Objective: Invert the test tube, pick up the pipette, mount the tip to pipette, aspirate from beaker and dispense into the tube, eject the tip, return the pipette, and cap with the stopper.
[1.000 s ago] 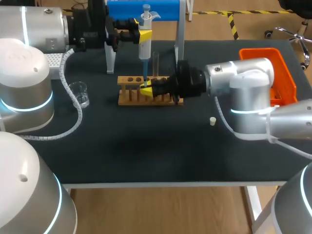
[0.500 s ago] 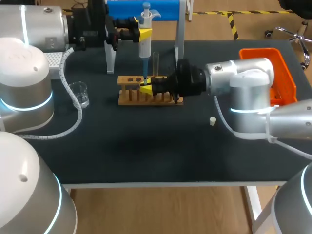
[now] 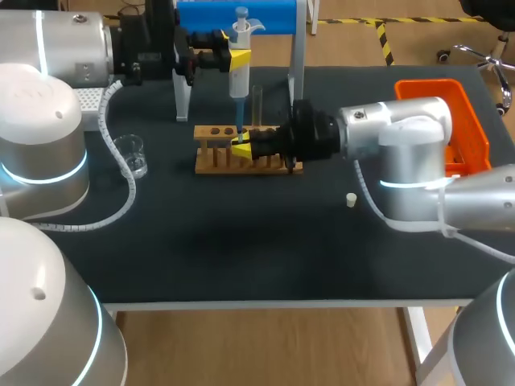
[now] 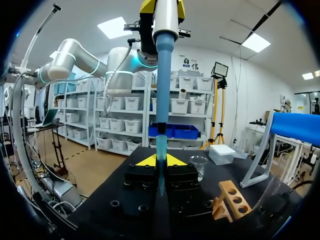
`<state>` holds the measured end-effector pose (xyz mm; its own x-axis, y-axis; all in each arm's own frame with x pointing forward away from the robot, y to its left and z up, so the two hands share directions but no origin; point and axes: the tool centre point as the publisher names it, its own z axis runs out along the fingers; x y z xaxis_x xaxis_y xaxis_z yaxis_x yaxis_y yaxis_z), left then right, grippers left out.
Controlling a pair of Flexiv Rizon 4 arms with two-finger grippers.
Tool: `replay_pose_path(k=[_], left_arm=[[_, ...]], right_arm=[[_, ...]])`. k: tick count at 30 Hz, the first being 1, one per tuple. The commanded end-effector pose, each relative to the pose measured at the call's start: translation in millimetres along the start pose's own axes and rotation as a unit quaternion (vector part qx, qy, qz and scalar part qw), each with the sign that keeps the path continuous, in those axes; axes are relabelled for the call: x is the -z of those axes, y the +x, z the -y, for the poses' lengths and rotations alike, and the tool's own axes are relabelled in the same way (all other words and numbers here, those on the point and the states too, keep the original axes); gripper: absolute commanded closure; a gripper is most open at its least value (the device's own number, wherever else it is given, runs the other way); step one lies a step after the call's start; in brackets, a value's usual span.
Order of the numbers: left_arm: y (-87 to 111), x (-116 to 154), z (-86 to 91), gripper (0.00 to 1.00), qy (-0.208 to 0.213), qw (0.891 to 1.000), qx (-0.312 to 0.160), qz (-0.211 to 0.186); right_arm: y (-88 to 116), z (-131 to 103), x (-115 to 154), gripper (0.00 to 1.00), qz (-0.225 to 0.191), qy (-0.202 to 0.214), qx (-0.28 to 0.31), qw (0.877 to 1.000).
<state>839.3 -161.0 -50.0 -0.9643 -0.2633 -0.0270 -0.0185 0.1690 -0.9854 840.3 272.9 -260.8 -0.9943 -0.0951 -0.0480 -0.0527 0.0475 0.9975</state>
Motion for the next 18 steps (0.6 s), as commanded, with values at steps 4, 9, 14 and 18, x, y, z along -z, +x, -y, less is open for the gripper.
replay_pose_path(k=[4, 9, 14, 18], left_arm=[[-0.3, 0.4, -0.1, 1.0, 0.0, 1.0, 0.0, -0.001], [-0.3, 0.4, -0.1, 1.0, 0.0, 1.0, 0.0, -0.001], [-0.3, 0.4, -0.1, 1.0, 0.0, 1.0, 0.0, -0.001], [-0.3, 0.4, -0.1, 1.0, 0.0, 1.0, 0.0, -0.001]], right_arm=[[-1.9, 1.4, -2.5, 1.0, 0.0, 0.0, 0.0, 1.0], [-1.8, -1.5, -3.3, 1.0, -0.001, -0.002, 0.001, 1.0], [-2.5, -5.6, -3.0, 1.0, -0.001, -0.006, 0.003, 1.0], [-3.2, -7.6, -2.7, 1.0, 0.0, -0.008, 0.004, 1.0]])
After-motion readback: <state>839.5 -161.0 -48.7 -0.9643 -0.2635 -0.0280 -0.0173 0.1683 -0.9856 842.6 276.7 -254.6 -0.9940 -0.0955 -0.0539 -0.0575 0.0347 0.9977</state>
